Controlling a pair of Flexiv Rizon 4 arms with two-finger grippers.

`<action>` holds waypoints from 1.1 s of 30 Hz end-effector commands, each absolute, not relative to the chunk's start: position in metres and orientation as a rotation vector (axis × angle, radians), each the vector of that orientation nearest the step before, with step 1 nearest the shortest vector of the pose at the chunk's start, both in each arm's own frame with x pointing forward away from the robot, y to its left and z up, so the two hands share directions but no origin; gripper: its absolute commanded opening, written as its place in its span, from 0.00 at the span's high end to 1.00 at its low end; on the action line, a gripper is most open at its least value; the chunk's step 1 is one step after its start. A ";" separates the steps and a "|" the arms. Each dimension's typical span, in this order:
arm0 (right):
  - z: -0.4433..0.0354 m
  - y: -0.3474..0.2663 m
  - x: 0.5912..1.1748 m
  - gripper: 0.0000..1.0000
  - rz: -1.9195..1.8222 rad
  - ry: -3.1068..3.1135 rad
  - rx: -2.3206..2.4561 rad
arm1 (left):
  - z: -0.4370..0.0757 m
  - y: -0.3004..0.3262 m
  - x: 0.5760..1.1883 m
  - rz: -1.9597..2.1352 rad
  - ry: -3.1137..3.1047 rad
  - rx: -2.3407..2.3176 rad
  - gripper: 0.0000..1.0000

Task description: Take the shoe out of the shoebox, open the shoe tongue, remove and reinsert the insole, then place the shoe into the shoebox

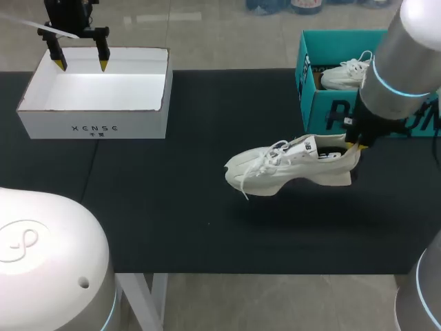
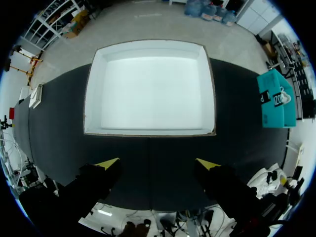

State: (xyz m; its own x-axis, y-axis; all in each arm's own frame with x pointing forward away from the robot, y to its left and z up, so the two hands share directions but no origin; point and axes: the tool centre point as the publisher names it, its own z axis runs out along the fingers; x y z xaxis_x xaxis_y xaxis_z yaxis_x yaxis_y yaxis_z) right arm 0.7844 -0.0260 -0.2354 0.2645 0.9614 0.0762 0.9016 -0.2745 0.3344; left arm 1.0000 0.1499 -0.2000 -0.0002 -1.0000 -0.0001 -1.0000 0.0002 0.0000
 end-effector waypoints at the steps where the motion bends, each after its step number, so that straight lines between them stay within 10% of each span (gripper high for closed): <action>1: -0.248 -0.003 0.796 1.00 0.355 1.714 2.310 | -0.200 0.150 1.000 0.000 2.222 -2.221 0.00; 33: -0.347 0.025 0.828 1.00 0.291 1.733 2.412 | -0.200 0.150 1.000 0.000 2.222 -2.221 0.00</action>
